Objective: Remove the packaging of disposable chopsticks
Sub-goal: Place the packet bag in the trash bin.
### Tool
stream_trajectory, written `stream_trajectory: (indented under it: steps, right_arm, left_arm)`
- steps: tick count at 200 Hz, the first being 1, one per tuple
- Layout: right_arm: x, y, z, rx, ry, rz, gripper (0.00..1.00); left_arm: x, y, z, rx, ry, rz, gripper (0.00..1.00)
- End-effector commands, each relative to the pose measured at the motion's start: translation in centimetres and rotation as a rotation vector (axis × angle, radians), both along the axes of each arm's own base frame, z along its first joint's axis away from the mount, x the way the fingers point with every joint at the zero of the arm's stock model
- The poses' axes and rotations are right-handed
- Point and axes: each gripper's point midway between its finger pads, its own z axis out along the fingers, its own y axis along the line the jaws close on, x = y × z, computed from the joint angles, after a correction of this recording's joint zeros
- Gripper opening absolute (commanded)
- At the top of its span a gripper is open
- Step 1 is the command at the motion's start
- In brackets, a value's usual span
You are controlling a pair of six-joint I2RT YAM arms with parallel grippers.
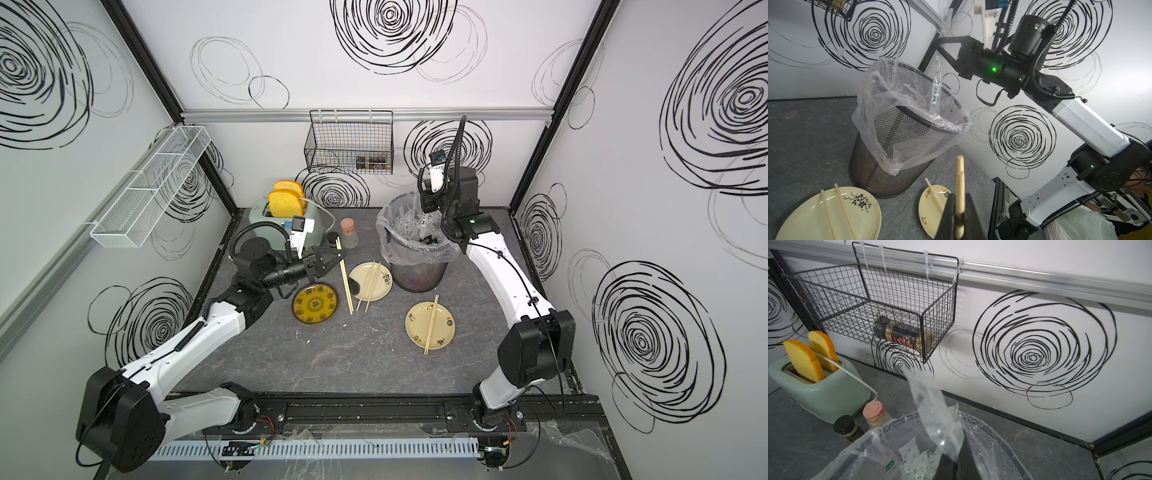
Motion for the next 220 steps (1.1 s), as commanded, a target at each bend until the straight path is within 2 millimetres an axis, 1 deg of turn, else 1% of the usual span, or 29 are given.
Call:
stream_trajectory:
  steps: [1,16,27,53,67,90,111,116,160,179,207,215,220]
  right_arm:
    - [-0.2,-0.7,-0.3,-0.075,-0.016,-0.023,0.00]
    - [-0.4,-0.6,-2.0,-0.097,0.018,-0.006,0.00]
    - [-0.7,-0.1,-3.3,-0.105,0.050,0.028,0.00]
    - [-1.0,0.7,-7.0,-0.139,0.158,0.085,0.00]
    - [-0.9,0.6,-9.0,-0.156,0.220,0.097,0.00]
    - [-1.4,1.1,-11.5,-0.149,0.316,0.149,0.00]
    - [-1.3,1.2,-13.0,-0.161,0.389,0.164,0.00]
    - [-1.4,1.3,-13.7,-0.166,0.412,0.165,0.00]
    - [-2.0,1.6,-16.9,-0.173,0.521,0.190,0.00]
    - [-1.8,1.5,-18.3,-0.185,0.567,0.184,0.01]
    - [-1.5,1.1,-20.8,-0.214,0.666,0.162,0.01]
    - [-1.3,0.7,-21.4,-0.212,0.700,0.128,0.03]
    - [-1.2,0.5,-21.7,-0.213,0.716,0.112,0.06]
  left_arm:
    - [-0.6,0.0,1.7,-0.019,-0.068,-0.010,0.00]
    - [-0.6,0.0,1.5,-0.016,-0.061,-0.010,0.00]
    - [-0.5,-0.1,1.4,-0.016,-0.058,-0.009,0.00]
    - [-0.4,-0.1,1.3,-0.018,-0.051,-0.011,0.00]
    - [-0.5,-0.1,1.3,-0.016,-0.054,-0.009,0.00]
    - [-0.4,-0.1,1.2,-0.009,-0.055,-0.003,0.00]
    - [-0.3,-0.2,1.0,-0.005,-0.051,-0.005,0.00]
    - [-0.3,-0.2,1.0,-0.005,-0.050,-0.006,0.00]
    - [-0.4,-0.1,1.1,-0.005,-0.055,-0.003,0.00]
    - [-0.4,-0.2,1.0,-0.003,-0.052,-0.002,0.00]
    - [-0.4,-0.2,1.0,-0.002,-0.053,-0.003,0.00]
    - [-0.3,-0.2,1.0,-0.001,-0.051,-0.002,0.00]
    - [-0.3,-0.2,0.9,-0.001,-0.050,-0.003,0.00]
